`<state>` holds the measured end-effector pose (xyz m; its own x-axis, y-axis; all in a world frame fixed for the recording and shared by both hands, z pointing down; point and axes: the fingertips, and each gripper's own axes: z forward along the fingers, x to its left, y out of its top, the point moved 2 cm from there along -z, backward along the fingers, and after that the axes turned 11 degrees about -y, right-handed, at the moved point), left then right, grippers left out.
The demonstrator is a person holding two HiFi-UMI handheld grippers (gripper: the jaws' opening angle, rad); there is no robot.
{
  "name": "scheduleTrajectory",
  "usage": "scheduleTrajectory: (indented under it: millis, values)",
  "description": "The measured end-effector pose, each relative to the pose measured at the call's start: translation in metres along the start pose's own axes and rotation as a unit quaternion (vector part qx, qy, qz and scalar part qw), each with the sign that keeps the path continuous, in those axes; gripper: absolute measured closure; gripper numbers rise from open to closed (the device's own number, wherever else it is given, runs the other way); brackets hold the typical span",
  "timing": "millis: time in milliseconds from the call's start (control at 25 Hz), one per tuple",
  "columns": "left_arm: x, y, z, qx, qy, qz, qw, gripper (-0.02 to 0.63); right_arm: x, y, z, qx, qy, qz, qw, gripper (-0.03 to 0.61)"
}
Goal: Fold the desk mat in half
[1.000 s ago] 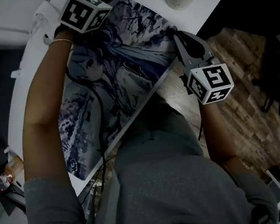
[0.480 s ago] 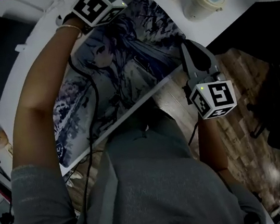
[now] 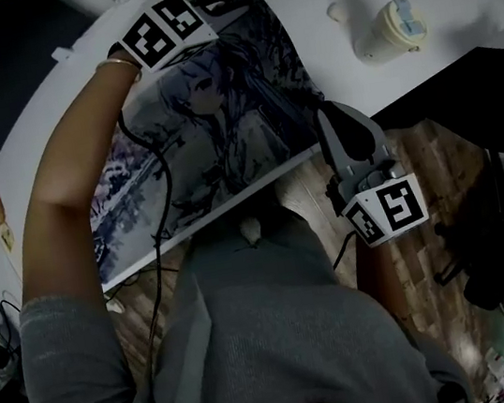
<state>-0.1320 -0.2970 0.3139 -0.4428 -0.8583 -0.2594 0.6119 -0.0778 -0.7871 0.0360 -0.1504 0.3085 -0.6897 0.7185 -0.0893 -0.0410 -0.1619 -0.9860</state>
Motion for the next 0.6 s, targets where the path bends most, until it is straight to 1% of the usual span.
scheduleTrajectory:
  millis: [160,360,600]
  values:
    - [-0.007,-0.011,-0.025,-0.008,0.012,-0.01,0.9998,0.551,0.032,0.006,-0.001,0.0,0.041,0.004,0.999,0.543]
    - [-0.021,-0.03,-0.063,-0.019,0.025,-0.003,0.9995,0.551,0.075,0.0,-0.001,0.005,0.086,0.013,0.996,0.545]
    - [-0.047,-0.064,-0.105,-0.003,0.034,0.019,0.9993,0.551,0.126,-0.012,-0.006,0.009,0.103,0.009,0.995,0.545]
